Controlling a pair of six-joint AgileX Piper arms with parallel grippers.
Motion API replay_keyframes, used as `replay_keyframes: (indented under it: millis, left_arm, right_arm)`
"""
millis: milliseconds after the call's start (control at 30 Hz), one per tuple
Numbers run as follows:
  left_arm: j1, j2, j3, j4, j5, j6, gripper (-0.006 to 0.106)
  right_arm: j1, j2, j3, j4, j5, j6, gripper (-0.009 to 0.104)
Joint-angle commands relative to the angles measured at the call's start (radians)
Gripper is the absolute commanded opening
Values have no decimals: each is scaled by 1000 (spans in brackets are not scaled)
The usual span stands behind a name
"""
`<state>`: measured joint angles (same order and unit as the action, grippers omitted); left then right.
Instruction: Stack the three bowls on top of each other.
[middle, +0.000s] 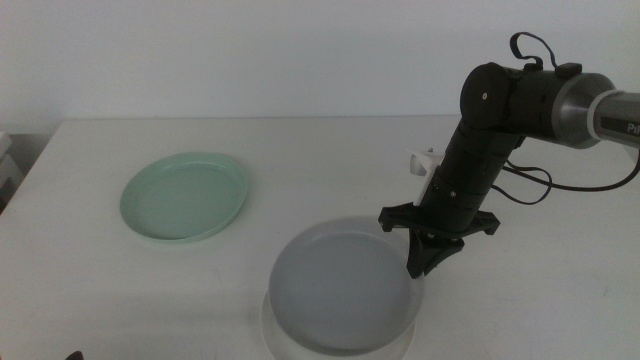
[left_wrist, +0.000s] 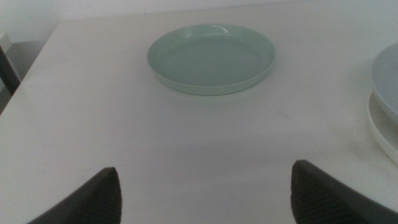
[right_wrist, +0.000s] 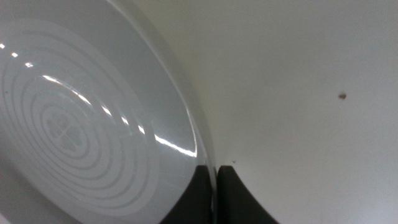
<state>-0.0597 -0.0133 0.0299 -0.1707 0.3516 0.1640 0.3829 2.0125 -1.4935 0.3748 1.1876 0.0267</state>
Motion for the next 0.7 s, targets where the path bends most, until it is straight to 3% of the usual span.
replay_keyframes:
  millis: [0,433,533,667]
  left_arm:
    - [1,-13,-3,-6,-71,-8,105]
    - [1,-13,-3,-6,-71,-8,105]
    - [1,-13,-3,-6,-71,-8,105]
    - [1,-13,-3,-6,-71,-8,105]
  right_arm:
    - [2,-46,-31,29,41,-27,-1]
    - [49,-16,-31,19,44,-85,0]
    - [50,-16,-31,19,42,-85,6]
    - [50,-20,-31,21,54,-83,22]
